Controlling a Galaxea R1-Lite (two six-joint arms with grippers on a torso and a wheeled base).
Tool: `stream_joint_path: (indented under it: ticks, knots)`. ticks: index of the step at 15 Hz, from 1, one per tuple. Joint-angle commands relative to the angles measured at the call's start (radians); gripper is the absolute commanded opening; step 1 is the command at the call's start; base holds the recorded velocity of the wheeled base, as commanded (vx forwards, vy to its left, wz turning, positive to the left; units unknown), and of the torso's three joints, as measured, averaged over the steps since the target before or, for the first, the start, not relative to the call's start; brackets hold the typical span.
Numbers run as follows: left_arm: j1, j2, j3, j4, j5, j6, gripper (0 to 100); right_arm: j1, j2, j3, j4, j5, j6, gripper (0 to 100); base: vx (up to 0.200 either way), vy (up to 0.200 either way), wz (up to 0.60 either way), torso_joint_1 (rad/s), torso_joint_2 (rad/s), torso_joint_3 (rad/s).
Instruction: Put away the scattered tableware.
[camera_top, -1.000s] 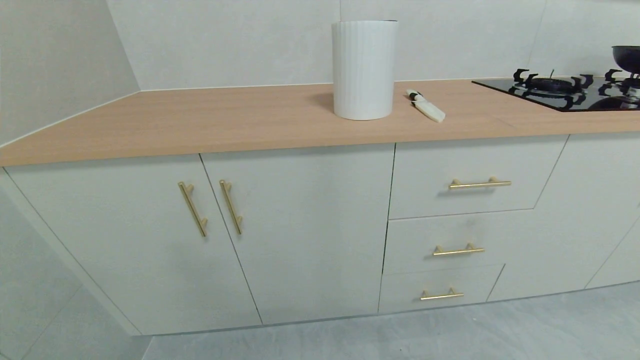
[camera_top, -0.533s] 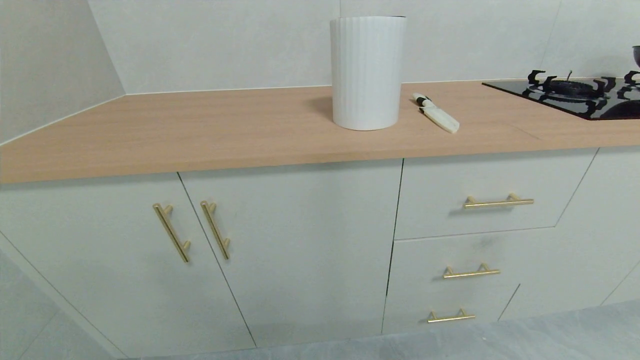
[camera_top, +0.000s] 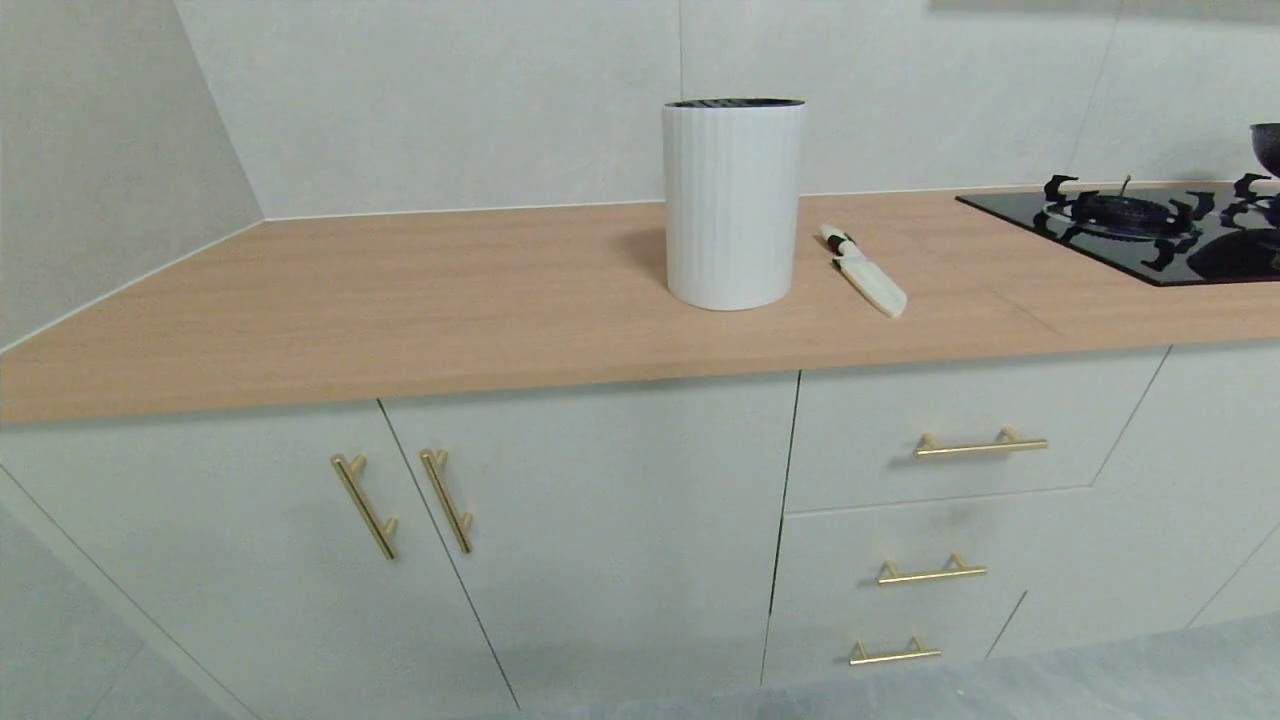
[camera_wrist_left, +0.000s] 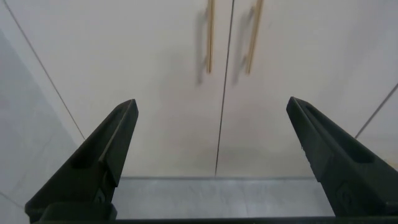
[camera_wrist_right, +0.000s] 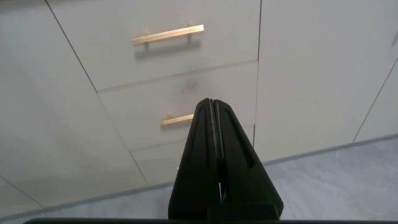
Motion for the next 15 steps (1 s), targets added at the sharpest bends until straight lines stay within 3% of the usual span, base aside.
stream_joint_path:
  ticks: [1,15]
  knots:
    - [0.000,0.000,0.000,0.000,0.000,0.000,100,0.000,0.002,0.000,0.000,0.000,0.000,0,0.000,0.000,0.00,0.105,-0.45,-0.359]
    - [0.000,0.000,0.000,0.000,0.002,-0.003,100,0.000,0.003,0.000,0.000,-0.014,0.003,0,0.000,0.000,0.00,0.158,-0.48,-0.325]
